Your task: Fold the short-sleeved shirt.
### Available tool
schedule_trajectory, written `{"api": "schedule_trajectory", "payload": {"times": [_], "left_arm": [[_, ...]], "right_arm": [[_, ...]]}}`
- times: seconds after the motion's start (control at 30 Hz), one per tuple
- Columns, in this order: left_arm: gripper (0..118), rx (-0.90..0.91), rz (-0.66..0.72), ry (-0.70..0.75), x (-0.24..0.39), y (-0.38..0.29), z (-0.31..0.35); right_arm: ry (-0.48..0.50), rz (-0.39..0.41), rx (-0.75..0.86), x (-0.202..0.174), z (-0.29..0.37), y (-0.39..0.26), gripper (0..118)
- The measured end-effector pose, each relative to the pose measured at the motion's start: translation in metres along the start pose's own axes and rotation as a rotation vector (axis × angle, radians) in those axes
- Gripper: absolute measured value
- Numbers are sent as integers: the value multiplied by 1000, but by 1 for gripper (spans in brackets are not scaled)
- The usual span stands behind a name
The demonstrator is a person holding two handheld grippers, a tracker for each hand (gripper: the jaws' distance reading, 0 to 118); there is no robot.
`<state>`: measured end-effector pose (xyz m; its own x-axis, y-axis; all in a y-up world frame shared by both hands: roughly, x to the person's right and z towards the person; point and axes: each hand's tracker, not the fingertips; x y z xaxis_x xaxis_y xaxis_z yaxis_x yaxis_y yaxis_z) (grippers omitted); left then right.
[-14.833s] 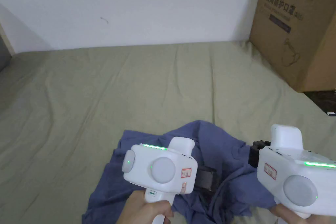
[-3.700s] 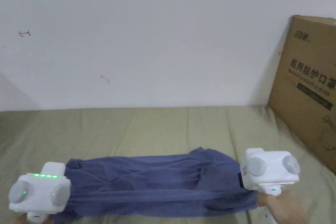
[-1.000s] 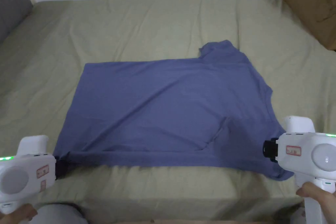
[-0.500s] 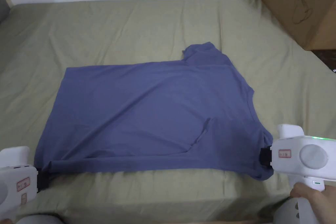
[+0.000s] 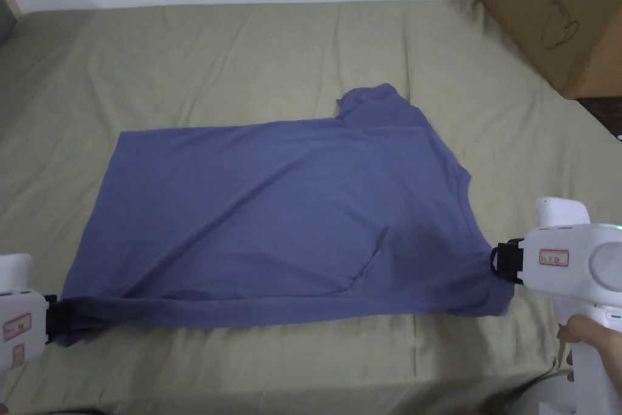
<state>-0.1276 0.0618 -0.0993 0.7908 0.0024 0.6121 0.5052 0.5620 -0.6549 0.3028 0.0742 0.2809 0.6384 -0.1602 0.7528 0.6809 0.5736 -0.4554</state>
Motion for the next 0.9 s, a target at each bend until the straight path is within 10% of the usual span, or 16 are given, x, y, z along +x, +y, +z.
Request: {"api": "schedule_trajectory", "payload": {"times": [0.53,0.67,0.73,0.77,0.8,0.9], "left_arm": [[3,-92,-129,45,15,113,-94],[45,-87,-112,103,16,112,-113],[81,-91,-59,84,11,112,-111],[99,-81,-44,67,7,110,-105],[103,-68,-38,53,6,108,-98],[101,-46,-35,34,3,105,-72]], "right_arm": [[-67,42,-68,-19,-98,105,0],[-85,56,-111,-15,-124,102,0],[-80,77,-125,-16,-122,99,24],[-94,97,-117,-18,-116,97,65],[-89,106,-98,-19,-109,96,81],[-85,86,-38,-16,-88,102,82]]}}
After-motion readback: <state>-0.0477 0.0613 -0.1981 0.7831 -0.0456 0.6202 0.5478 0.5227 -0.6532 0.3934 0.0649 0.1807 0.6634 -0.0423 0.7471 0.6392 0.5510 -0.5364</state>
